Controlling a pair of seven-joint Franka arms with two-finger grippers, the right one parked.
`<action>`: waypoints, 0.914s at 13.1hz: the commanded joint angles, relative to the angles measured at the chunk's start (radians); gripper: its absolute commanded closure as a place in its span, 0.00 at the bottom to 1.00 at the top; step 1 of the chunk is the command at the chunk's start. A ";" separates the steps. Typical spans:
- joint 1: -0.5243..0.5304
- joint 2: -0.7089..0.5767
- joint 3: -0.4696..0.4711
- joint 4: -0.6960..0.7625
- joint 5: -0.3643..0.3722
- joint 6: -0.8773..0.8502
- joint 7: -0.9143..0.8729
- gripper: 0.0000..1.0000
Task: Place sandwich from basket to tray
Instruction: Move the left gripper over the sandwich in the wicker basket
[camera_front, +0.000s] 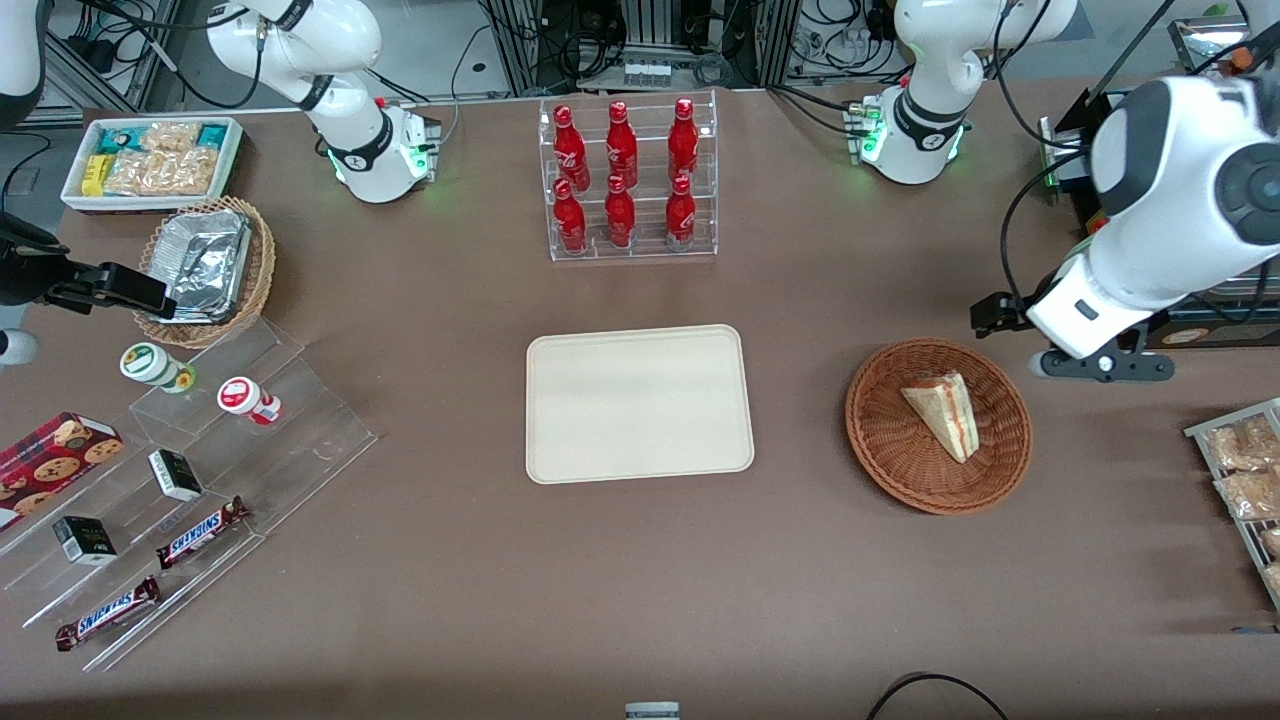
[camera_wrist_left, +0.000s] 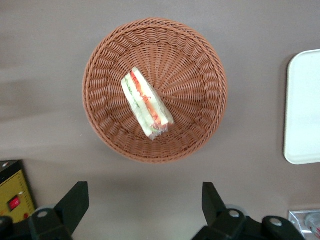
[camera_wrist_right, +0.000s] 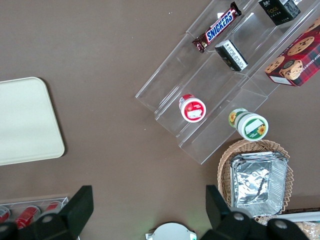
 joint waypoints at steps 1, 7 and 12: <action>0.003 -0.042 0.000 -0.135 -0.002 0.129 0.007 0.00; 0.004 -0.026 0.005 -0.296 -0.004 0.390 -0.118 0.00; 0.006 0.039 0.005 -0.299 -0.004 0.476 -0.583 0.00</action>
